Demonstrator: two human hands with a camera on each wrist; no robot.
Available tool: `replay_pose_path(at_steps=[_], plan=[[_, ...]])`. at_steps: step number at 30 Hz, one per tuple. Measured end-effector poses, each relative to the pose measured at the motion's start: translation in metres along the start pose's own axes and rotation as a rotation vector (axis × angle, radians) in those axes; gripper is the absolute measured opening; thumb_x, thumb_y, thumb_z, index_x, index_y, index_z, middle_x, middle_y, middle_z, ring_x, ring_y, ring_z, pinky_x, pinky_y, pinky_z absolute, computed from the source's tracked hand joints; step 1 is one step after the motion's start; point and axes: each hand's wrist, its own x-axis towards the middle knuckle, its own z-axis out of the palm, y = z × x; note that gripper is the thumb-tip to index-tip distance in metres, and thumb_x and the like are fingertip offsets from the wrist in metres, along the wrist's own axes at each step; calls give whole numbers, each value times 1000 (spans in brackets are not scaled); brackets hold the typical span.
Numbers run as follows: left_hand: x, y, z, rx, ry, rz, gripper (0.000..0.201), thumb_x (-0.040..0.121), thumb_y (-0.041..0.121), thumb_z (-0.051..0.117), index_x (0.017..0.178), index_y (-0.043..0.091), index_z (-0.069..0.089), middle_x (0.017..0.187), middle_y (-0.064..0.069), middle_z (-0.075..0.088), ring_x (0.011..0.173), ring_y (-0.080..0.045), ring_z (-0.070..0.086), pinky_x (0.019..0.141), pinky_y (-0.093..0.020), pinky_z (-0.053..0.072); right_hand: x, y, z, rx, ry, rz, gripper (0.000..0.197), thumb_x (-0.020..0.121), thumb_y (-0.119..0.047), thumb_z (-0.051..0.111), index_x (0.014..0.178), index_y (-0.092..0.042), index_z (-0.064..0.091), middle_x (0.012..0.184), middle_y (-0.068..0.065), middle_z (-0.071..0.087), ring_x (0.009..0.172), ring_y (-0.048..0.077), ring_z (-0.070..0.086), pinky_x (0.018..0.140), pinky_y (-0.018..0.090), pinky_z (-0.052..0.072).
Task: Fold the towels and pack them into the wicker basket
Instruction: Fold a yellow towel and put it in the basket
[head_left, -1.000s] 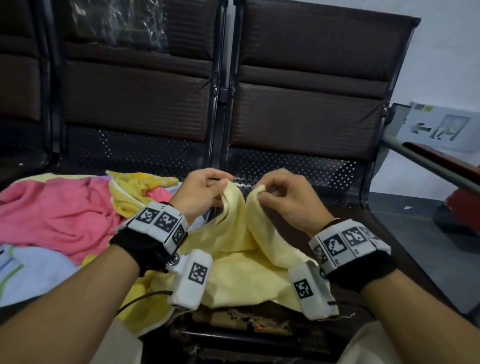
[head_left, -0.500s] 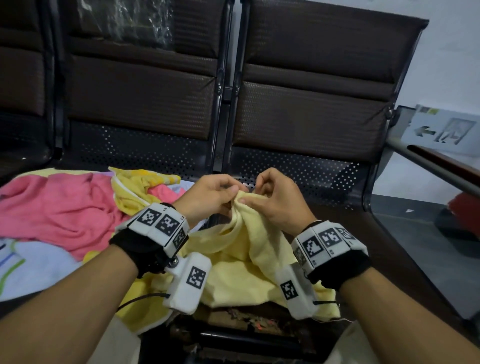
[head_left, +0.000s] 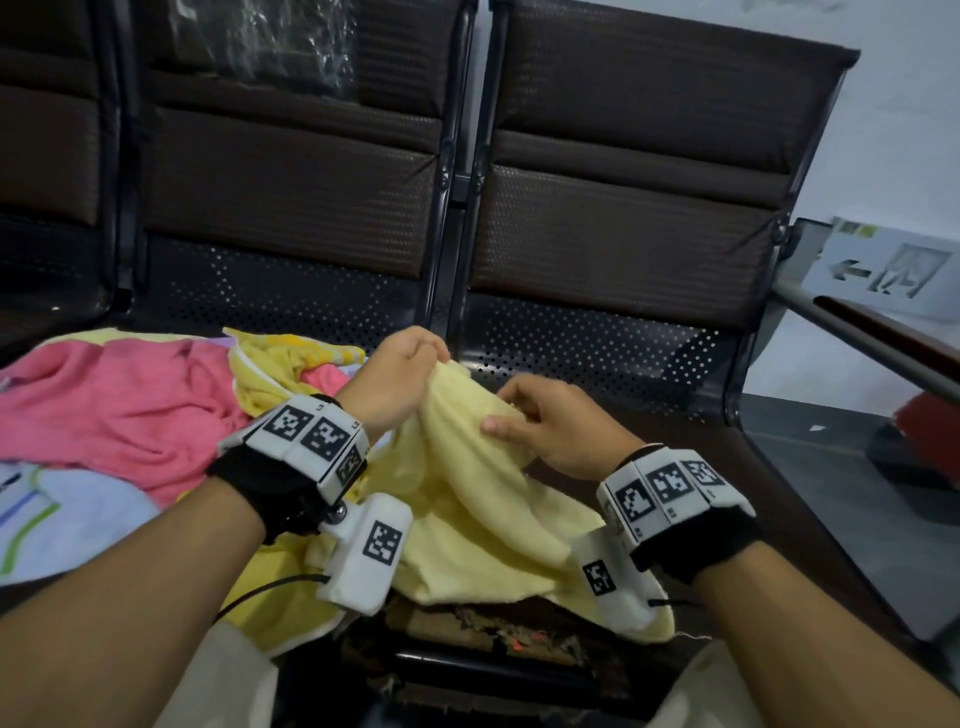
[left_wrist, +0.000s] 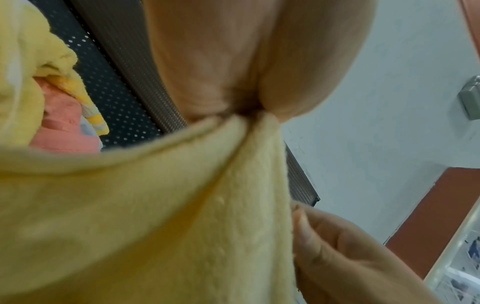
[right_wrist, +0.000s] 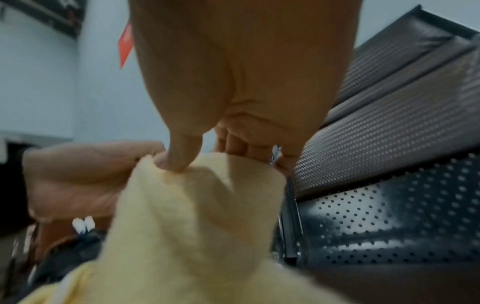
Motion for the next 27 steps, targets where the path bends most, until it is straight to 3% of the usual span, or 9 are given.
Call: replay_pose_path(at_steps=[3, 5, 9, 12, 14, 17, 19, 22, 27], plan=[[3, -2, -4, 49, 45, 30, 27, 91, 6, 39, 69, 15, 51, 70, 4, 48, 64, -6, 42, 61, -24, 35, -3, 5, -1, -311, -111, 61, 28, 86, -51, 60, 79, -27, 48, 77, -8, 54, 69, 7, 49, 58, 26, 38], [1, -2, -5, 108, -4, 54, 23, 94, 9, 39, 76, 15, 51, 73, 4, 48, 66, -6, 43, 60, -18, 38, -4, 9, -4, -322, -80, 132, 31, 82, -51, 65, 93, -27, 49, 89, -3, 56, 80, 13, 55, 69, 32, 47], [-9, 1, -11, 233, -194, 141, 25, 99, 30, 36, 106, 13, 54, 100, -5, 56, 92, -16, 53, 82, -26, 41, -7, 8, -14, -286, 30, 155, 52, 72, -42, 78, 116, -30, 54, 100, 0, 61, 93, 18, 59, 85, 40, 52], [-18, 6, -17, 383, -390, 184, 36, 98, 31, 37, 128, 13, 47, 93, 10, 55, 84, 2, 51, 69, -7, 40, -12, 8, -16, -323, 0, 163, 21, 72, -36, 79, 90, -30, 71, 90, -5, 66, 88, 13, 61, 83, 39, 54], [-23, 8, -20, 502, -504, 169, 44, 98, 32, 40, 139, 16, 36, 84, 20, 49, 84, -1, 49, 68, -8, 37, -15, 8, -17, -345, 43, 156, 15, 69, -35, 82, 79, -29, 72, 83, -8, 64, 83, 11, 60, 74, 33, 53], [-28, 7, -25, 573, -594, 117, 47, 98, 22, 43, 143, 17, 29, 109, 11, 59, 113, -12, 49, 99, -25, 36, -20, 8, -23, -439, 126, 89, 20, 65, -38, 84, 74, -28, 69, 88, -11, 52, 85, 8, 50, 70, 27, 43], [-29, 7, -27, 654, -537, 196, 31, 97, 25, 46, 127, 18, 44, 115, 3, 56, 114, -15, 49, 100, -30, 36, -26, 8, -26, -457, 93, 50, 24, 68, -39, 81, 72, -26, 61, 94, -9, 47, 90, 9, 45, 76, 28, 43], [-30, 12, -31, 731, -399, 320, 8, 93, 33, 53, 92, 25, 51, 94, 9, 50, 95, -13, 48, 82, -29, 38, -35, 9, -27, -449, 11, 50, 27, 77, -36, 75, 77, -26, 50, 87, -9, 51, 84, 13, 50, 72, 29, 44], [-37, 22, -31, 591, -155, 382, 10, 93, 30, 55, 94, 21, 59, 78, 10, 53, 79, -16, 53, 68, -31, 39, -51, 3, -38, -353, 79, 56, 11, 81, -28, 73, 89, -24, 67, 81, -6, 64, 81, 12, 57, 66, 20, 39]])
